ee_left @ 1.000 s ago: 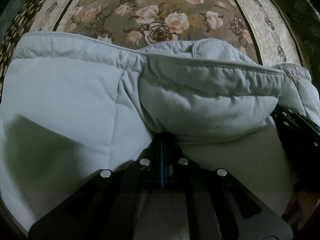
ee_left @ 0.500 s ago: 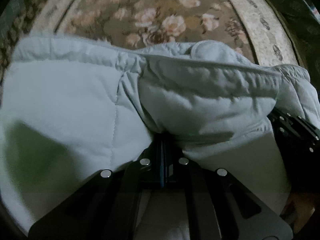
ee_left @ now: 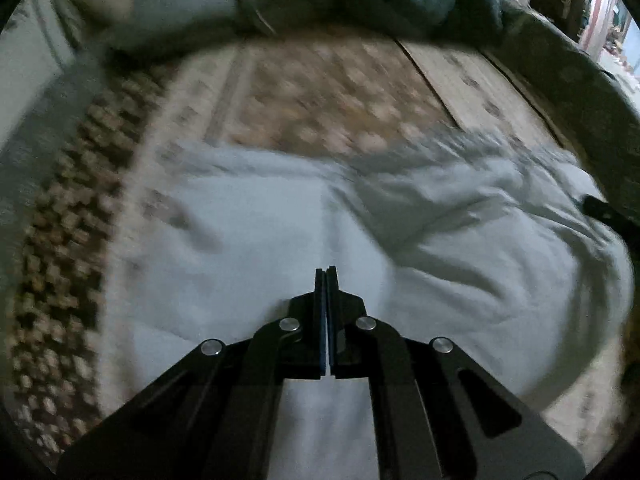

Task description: Fold large clothes

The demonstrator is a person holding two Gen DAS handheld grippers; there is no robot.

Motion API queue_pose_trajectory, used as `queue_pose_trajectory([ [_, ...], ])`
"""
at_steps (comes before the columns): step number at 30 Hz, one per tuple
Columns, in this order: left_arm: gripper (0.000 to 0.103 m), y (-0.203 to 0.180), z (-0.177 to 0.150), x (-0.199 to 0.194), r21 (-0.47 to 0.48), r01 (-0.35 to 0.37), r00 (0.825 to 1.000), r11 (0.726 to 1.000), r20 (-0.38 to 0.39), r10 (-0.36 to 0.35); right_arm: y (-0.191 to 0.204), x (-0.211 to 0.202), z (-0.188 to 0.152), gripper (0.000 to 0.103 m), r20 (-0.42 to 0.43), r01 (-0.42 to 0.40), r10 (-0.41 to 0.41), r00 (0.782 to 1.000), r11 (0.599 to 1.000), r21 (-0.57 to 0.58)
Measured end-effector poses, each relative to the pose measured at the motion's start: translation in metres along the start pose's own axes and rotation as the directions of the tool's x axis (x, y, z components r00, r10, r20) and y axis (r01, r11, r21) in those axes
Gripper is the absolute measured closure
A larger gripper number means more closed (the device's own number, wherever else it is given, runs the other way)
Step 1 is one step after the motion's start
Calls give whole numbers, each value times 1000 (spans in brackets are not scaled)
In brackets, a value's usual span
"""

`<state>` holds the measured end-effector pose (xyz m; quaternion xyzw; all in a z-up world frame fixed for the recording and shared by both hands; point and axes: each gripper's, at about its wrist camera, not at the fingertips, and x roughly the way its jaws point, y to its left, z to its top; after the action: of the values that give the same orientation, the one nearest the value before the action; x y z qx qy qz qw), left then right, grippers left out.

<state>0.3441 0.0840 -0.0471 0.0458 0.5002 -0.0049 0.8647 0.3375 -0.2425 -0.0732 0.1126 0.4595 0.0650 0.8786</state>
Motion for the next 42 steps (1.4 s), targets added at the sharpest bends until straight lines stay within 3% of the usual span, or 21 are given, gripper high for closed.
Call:
queue_pose_trajectory([
  [4,101,36,-10,20,-42,-28,997,999,-69,25,-20,10,4,98,-31,111,-112,993,994,-16],
  [9,101,40,-24,28,-24,-27,998,999,-65,26,-44,22,-5,100,-68,111,-110,992,994,11],
  [14,101,48,-31,54,-84,3,996,997,-94,-10,-34,41,-16,101,-87,179,-188,978,978,-108],
  [15,101,36,-32,61,-84,5,996,996,-90,-13,-33,42,-17,101,-86,186,-197,977,975,-120],
  [21,101,22,-41,76,-10,-26,996,1000,-86,25,-39,54,-21,103,-101,172,-182,978,980,-101],
  [27,101,31,-42,89,-76,40,993,996,-111,-48,-42,71,-20,103,-123,171,-181,976,981,-92],
  [32,101,27,-41,100,-71,46,992,996,-116,-54,-48,85,-19,103,-129,153,-161,979,986,-70],
  [36,100,33,-40,109,-119,76,982,990,-165,-96,-51,91,-18,103,-146,138,-144,979,989,-50],
  [38,100,28,-38,110,-102,52,980,993,-186,-70,-47,92,-18,103,-158,159,-169,973,985,-71],
  [40,101,16,-33,108,-45,-18,977,999,-214,8,-36,91,-18,103,-161,216,-237,958,967,-135],
  [42,102,-1,-26,105,13,-95,970,995,-225,95,-15,87,-22,103,-140,307,-351,926,915,-262],
])
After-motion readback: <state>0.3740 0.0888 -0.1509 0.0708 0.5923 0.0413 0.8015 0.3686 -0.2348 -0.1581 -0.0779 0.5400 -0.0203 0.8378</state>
